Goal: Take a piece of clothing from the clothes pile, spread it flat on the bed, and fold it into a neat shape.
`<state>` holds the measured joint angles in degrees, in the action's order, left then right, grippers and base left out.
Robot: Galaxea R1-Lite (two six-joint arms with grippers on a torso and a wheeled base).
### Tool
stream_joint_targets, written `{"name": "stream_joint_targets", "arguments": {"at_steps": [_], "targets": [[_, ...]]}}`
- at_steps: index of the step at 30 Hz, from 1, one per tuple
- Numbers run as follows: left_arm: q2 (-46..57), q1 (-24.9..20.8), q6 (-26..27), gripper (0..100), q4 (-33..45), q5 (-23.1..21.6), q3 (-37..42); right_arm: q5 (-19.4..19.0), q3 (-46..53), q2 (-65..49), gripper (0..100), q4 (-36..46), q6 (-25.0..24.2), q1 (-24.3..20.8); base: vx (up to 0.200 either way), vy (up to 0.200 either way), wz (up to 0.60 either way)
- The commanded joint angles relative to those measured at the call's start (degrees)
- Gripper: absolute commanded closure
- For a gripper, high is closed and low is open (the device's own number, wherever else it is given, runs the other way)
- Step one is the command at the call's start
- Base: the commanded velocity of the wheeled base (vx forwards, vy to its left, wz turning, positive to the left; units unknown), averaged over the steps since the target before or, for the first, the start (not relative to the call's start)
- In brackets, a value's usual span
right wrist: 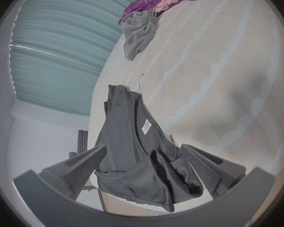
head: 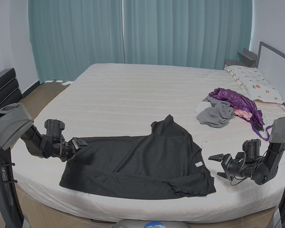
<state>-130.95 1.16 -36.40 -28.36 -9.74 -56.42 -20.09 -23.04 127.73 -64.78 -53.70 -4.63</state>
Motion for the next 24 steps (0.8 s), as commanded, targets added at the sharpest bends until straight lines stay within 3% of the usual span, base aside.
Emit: {"name": "stream_joint_targets", "arguments": {"at_steps": [1, 7, 24], "targets": [[-4.66, -0.98, 0.63, 0, -0.3, 0.34, -3.17, -0.04, 0.01, 0.06, 0, 0.01, 0.0, -0.03, 0.0, 0.0, 0.0], [-4.49, -0.45, 4.23, 0, -0.47, 0.51, -0.97, -0.04, 0.01, 0.06, 0, -0.08, 0.0, -0.2, 0.0, 0.0, 0.0], [-3.61, 0.51, 4.41, 0, -1.18, 1.57, 0.61, -0.04, 0.1, 0.06, 0, 0.01, 0.0, -0.29, 0.0, 0.0, 0.0]]}}
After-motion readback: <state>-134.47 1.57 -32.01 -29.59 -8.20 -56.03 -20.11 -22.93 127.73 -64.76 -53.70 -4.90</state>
